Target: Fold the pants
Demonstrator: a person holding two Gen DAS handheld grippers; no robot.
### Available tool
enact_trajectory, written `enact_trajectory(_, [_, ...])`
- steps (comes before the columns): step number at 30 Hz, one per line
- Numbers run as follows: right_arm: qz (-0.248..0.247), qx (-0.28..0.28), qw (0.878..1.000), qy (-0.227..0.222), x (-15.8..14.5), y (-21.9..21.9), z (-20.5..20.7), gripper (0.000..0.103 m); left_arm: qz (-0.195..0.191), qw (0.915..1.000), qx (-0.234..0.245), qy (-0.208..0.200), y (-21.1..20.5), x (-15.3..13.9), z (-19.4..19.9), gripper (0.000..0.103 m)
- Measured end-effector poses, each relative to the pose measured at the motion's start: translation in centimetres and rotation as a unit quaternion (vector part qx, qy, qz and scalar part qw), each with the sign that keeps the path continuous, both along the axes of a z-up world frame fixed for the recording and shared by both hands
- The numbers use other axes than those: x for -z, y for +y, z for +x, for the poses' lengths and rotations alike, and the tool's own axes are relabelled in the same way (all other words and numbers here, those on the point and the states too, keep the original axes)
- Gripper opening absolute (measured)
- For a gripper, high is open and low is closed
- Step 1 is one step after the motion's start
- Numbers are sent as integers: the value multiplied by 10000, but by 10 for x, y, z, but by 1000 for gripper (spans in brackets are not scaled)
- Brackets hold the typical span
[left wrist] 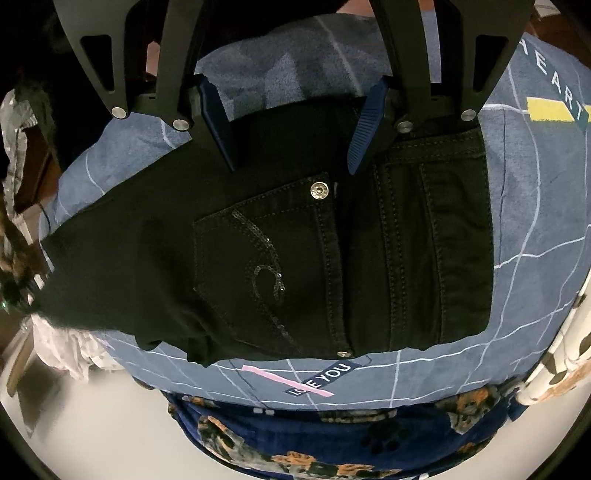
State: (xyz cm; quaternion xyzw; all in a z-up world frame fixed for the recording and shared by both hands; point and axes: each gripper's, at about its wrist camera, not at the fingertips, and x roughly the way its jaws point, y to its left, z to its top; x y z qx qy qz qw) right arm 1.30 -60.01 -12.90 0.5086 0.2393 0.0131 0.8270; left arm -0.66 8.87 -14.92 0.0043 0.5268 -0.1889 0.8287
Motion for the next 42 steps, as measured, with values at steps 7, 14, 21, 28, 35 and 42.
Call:
enact_trajectory(7, [632, 388, 9950, 671, 74, -21, -71, 4, 68, 9999, 69, -41, -2, 0, -2, 64])
enact_trajectory(14, [924, 458, 9921, 721, 90, -30, -81, 2, 100, 9999, 96, -21, -4, 0, -2, 64])
enact_trajectory(21, [961, 454, 9907, 849, 94, -32, -92, 2, 120, 9998, 130, -7, -5, 0, -2, 64])
enact_trajectory(28, [1016, 501, 9904, 788, 103, -43, -100, 0, 101, 9998, 167, -32, -4, 0, -2, 65])
enact_trajectory(35, [1157, 1025, 9852, 745, 103, -74, -128, 5, 96, 9997, 219, -62, -4, 1, -2, 69])
enact_trajectory(42, [-431, 1451, 9866, 611, 14, -82, -147, 12, 188, 9991, 345, -187, -16, 3, -7, 86])
